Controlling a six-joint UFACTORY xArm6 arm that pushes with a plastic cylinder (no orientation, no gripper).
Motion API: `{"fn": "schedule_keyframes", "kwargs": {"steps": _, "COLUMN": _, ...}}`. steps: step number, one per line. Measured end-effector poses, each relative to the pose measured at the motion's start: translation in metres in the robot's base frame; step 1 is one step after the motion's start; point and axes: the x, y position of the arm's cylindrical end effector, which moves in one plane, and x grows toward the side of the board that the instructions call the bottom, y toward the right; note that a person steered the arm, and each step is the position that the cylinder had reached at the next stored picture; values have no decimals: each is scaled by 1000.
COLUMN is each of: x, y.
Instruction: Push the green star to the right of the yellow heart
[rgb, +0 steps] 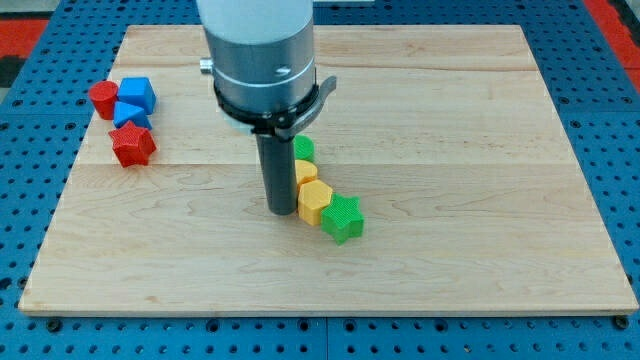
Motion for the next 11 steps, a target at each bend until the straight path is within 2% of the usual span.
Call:
{"fn": "schedule_keyframes", "kwargs": {"steps": 1, "x": 29, "y": -4}}
{"fn": "schedule_keyframes", "kwargs": {"steps": 2, "x": 76, "y": -4}}
{"fn": "schedule_keyframes", "kwargs": {"steps": 3, "x": 103, "y": 48}}
{"fn": "schedule_keyframes", "kwargs": {"steps": 4, "x": 74, "y": 84}}
{"fn": "schedule_keyframes", "kwargs": {"steps": 6, "x": -2, "y": 62}}
{"fn": "schedule_keyframes", "kwargs": {"steps": 9, "x": -44, "y": 52}}
{"fn": "schedule_keyframes", "kwargs": {"steps": 10, "x": 9, "y": 62}}
{"fn": "schedule_keyframes", "kwargs": {"steps": 11, "x": 24, "y": 4}}
